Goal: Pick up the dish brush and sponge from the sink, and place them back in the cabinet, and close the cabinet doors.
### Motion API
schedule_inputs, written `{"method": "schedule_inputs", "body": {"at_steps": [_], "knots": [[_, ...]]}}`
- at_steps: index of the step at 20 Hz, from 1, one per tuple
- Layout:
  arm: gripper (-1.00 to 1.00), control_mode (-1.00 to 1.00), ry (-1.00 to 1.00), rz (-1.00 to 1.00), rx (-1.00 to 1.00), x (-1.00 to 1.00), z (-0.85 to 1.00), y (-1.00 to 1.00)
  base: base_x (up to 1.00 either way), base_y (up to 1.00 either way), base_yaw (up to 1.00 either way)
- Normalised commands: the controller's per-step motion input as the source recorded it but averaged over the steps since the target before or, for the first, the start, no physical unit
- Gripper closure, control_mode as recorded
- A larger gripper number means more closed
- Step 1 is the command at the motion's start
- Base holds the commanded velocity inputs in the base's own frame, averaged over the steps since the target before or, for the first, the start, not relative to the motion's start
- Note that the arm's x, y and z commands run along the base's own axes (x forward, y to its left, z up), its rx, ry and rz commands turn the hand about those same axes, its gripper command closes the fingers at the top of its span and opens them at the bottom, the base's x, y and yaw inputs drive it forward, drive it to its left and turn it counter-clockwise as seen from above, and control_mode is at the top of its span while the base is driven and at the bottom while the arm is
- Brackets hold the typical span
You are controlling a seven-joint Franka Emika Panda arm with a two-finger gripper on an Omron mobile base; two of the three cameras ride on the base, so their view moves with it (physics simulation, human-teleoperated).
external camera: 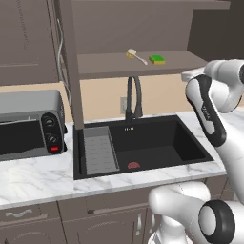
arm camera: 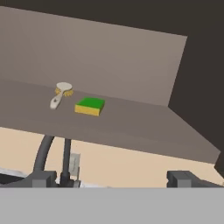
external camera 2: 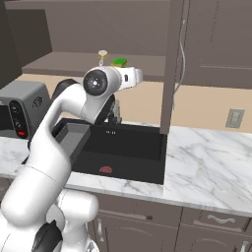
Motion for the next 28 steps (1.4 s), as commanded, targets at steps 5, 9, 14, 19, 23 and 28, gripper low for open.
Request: {"method": "schedule_inputs", "body": {"at_steps": [5, 9, 14, 19, 23, 28], "knots": [[-1.00, -1.00, -0.02, 0.00, 0.00, -0.27, 0.00, -0.07, 0.00, 0.00, 0.00], [-1.00, -1.00, -0.07, 0.00, 0.00, -0.28, 0.00, -0.01, 0.00, 0.00, 0.00], [-1.00, -1.00, -0.07, 0.00, 0.00, -0.35, 0.00, 0.00, 0.00, 0.00, 0.00], [-1.00, -1.00, -0.07, -0.05, 0.00, -0.35, 0.00, 0.00, 0.00, 0.00, 0.00], [-1.00, -1.00, -0.05, -0.05, 0.00, -0.38, 0.01, 0.00, 0.00, 0.00, 0.00], [-1.00, -1.00, -0.04, -0.04, 0.00, -0.35, 0.05, -0.01, 0.00, 0.00, 0.00]]}}
